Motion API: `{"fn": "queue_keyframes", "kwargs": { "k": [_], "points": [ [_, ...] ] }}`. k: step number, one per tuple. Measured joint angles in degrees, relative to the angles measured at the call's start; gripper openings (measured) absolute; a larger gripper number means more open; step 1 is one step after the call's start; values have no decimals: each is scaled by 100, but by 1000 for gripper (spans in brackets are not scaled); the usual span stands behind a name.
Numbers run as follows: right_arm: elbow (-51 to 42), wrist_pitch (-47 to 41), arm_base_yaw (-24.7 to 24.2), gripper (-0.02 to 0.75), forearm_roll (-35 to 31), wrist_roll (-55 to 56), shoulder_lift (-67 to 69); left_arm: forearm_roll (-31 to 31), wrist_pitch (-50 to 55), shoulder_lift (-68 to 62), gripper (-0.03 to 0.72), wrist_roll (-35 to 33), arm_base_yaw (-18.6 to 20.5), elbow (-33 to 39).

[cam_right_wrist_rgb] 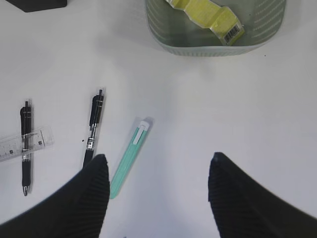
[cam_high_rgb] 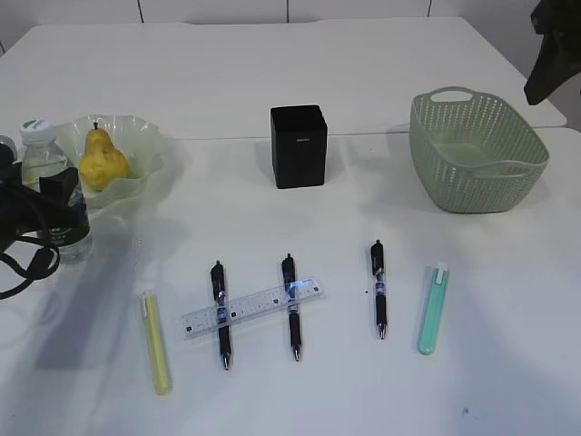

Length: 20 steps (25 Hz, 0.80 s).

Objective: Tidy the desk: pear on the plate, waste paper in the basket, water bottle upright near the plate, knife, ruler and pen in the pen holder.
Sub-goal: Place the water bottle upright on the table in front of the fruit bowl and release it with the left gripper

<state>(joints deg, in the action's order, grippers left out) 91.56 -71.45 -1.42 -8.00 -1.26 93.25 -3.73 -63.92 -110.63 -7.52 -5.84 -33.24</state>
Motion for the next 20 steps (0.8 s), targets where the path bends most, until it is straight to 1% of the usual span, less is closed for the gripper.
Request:
{"fn": "queue_keyframes", "kwargs": {
  "k": [20],
  "points": [
    [0,0,0,496,0,-44,0,26,-84,-54,373,0,0,-13]
  ]
}}
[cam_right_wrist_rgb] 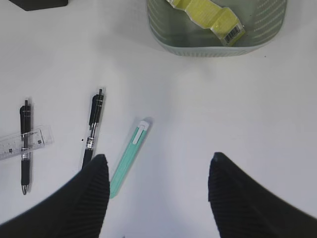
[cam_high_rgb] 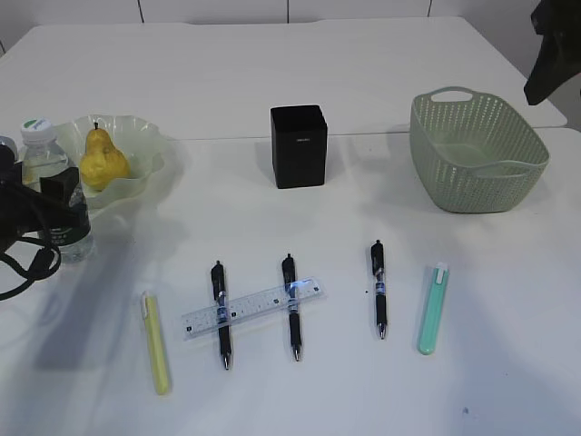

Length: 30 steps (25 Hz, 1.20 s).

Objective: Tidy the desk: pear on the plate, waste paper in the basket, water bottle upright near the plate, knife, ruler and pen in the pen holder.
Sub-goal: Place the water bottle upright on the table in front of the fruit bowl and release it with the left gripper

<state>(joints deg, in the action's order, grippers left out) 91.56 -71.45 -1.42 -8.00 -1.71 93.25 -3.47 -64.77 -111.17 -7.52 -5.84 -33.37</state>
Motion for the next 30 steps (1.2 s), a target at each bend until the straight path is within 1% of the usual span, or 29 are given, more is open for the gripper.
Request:
{"fn": "queue_keyframes", "kwargs": {
  "k": [12,21,30],
  "points": [
    [0,0,0,496,0,-21,0,0,0,0,379,0,0,0],
    [0,0,0,496,0,-21,0,0,0,0,447,174,0,0],
    [358,0,0,496,-8,-21,0,-22,10,0,459,362,0,0]
  ]
}}
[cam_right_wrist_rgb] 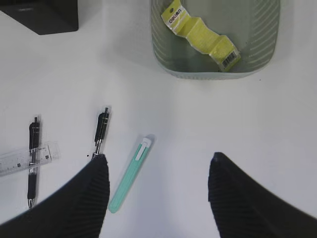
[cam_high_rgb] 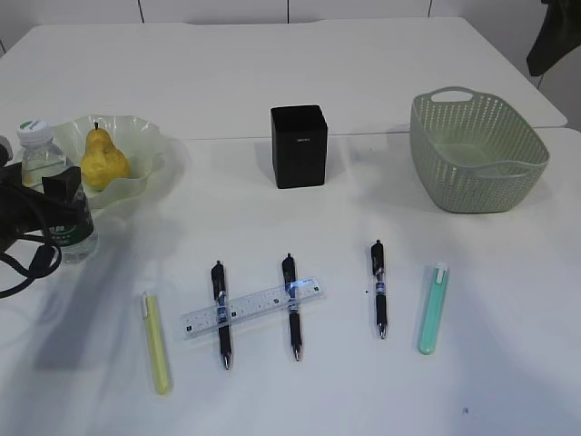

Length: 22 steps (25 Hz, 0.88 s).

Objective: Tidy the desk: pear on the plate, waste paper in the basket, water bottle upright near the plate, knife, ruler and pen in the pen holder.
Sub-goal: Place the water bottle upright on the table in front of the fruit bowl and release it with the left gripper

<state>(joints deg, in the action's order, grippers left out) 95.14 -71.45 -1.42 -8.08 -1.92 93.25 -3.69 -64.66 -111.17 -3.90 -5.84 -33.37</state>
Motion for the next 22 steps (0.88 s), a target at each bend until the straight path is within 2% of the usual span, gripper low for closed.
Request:
{"fn": "queue_keyframes", "kwargs": {
  "k": [8,14,22],
  "points": [
    [5,-10,0,496,0,-4,0,0,0,0,464,250,0,0],
    [5,-10,0,496,0,-4,0,0,-24,0,543,535,0,0],
    [5,-10,0,496,0,-14,0,19,-78,0,560,558,0,0]
  ]
}}
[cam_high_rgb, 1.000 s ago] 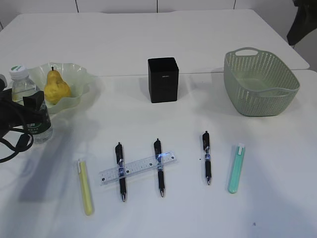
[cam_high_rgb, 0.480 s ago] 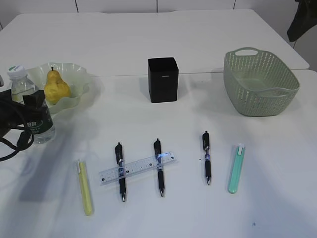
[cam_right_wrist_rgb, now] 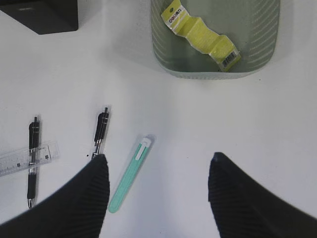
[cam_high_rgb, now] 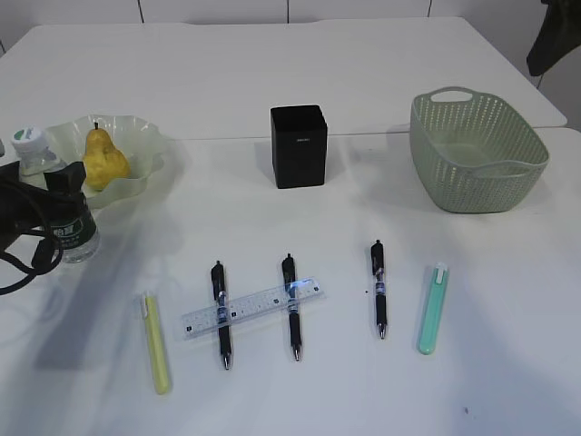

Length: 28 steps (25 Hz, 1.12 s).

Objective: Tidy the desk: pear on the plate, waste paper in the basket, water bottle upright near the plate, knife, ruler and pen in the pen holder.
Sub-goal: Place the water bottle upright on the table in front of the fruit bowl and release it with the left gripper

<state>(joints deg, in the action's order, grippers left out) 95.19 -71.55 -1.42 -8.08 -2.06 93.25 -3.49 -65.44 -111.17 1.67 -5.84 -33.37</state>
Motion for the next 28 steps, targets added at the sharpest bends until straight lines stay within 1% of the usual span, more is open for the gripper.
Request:
{"fn": "queue_keyframes", "kwargs": {
  "k": [10,15,19,24,28],
  "points": [
    [0,0,0,496,0,0,0,5,0,0,560,0,0,0],
    [0,0,0,496,0,0,0,162,0,27,560,-57,0,0],
    [0,0,0,496,0,0,0,187,0,291,561,-282,0,66],
    [0,0,0,496,-13,0,0,217,31,514,561,-306,0,250],
    [0,0,0,496,-26,0,0,229,309,783,561,-319,0,305]
  ]
}}
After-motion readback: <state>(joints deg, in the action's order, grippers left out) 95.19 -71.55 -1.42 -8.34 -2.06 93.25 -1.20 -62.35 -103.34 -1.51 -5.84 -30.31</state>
